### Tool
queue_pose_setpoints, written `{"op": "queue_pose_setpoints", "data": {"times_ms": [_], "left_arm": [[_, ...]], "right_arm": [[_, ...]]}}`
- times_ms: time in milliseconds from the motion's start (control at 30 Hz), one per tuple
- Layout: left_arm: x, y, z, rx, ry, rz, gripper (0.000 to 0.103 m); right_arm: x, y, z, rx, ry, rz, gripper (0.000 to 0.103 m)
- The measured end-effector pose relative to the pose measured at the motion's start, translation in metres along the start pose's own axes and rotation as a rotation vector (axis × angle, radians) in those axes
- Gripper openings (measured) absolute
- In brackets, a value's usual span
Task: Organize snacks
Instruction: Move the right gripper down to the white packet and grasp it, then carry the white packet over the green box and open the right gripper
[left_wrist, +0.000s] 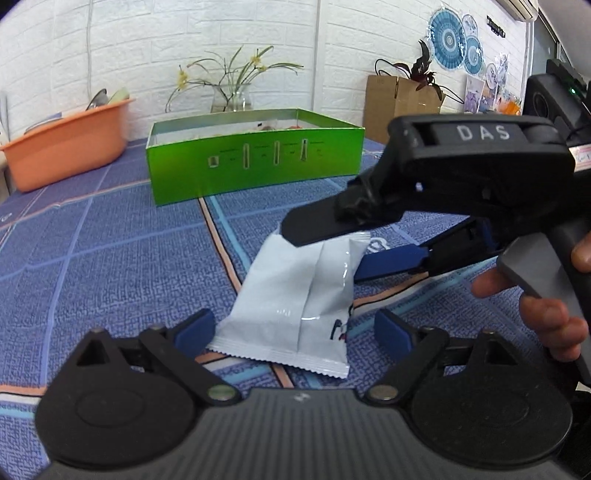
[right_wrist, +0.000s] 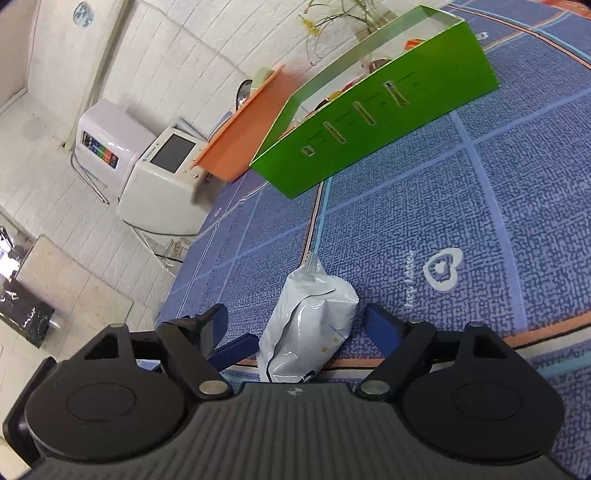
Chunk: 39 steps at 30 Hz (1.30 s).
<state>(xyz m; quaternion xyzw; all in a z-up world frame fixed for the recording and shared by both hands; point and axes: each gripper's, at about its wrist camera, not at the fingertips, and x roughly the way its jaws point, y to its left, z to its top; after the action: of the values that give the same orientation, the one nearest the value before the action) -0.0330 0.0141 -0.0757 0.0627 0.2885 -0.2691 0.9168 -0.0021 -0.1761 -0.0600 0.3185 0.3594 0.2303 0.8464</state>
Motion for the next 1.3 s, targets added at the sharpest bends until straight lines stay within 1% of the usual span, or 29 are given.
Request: {"op": "queue_pose_setpoints", "data": {"times_ms": [33, 100, 133, 167, 233, 267, 333, 400, 533, 567, 700, 833, 933, 1100, 1200, 1233, 1300], "left_arm": [[0.001, 0.001, 0.000, -0.002, 0.004, -0.004, 0.087], [0.002, 0.001, 0.002, -0.002, 0.014, -0.007, 0.087], [0.004, 0.003, 0.003, -0.004, 0.021, -0.010, 0.087], [0.005, 0.005, 0.004, -0.010, 0.027, -0.013, 0.085], [0.006, 0.010, 0.008, -0.013, 0.024, -0.014, 0.077], [0.008, 0.012, 0.008, 0.000, 0.022, 0.006, 0.074], [0.008, 0.014, 0.010, 0.017, 0.026, -0.002, 0.073], [0.006, 0.014, 0.011, 0.010, 0.025, -0.005, 0.070], [0.005, 0.011, 0.013, 0.016, 0.020, 0.003, 0.066], [0.006, 0.012, 0.015, 0.010, 0.022, 0.003, 0.065], [0.007, 0.016, 0.023, 0.000, 0.015, 0.012, 0.062], [0.001, 0.018, 0.038, 0.021, -0.029, 0.047, 0.061], [0.000, 0.023, 0.056, 0.038, -0.067, 0.077, 0.061], [0.001, 0.029, 0.099, 0.081, -0.160, 0.158, 0.060], [0.006, 0.029, 0.128, 0.108, -0.234, 0.205, 0.060], [0.008, 0.029, 0.137, 0.118, -0.254, 0.212, 0.060], [0.012, 0.028, 0.153, 0.130, -0.286, 0.215, 0.059]], "right_arm": [[0.001, 0.000, 0.000, -0.007, 0.001, -0.004, 0.103], [0.005, -0.001, 0.000, -0.010, 0.019, -0.012, 0.085], [0.005, -0.003, 0.001, -0.005, 0.025, -0.025, 0.062], [0.006, -0.005, 0.002, -0.002, 0.032, -0.031, 0.060], [0.007, -0.006, 0.005, -0.008, 0.046, -0.024, 0.058], [0.006, -0.006, 0.006, -0.010, 0.052, -0.025, 0.057], [0.005, -0.003, 0.007, -0.021, 0.057, -0.018, 0.054], [0.004, 0.001, 0.008, -0.046, 0.053, -0.013, 0.053], [0.003, 0.008, 0.010, -0.069, 0.045, -0.002, 0.050], [0.002, 0.010, 0.012, -0.078, 0.045, 0.003, 0.047], [0.003, 0.020, 0.023, -0.120, 0.051, 0.042, 0.043], [0.003, 0.033, 0.037, -0.198, 0.029, 0.071, 0.042], [0.003, 0.044, 0.052, -0.249, 0.000, 0.089, 0.042], [0.007, 0.060, 0.090, -0.342, -0.083, 0.133, 0.042], [0.009, 0.068, 0.117, -0.409, -0.136, 0.153, 0.042], [0.009, 0.070, 0.125, -0.428, -0.139, 0.161, 0.042], [0.009, 0.068, 0.143, -0.426, -0.156, 0.165, 0.042]]}}
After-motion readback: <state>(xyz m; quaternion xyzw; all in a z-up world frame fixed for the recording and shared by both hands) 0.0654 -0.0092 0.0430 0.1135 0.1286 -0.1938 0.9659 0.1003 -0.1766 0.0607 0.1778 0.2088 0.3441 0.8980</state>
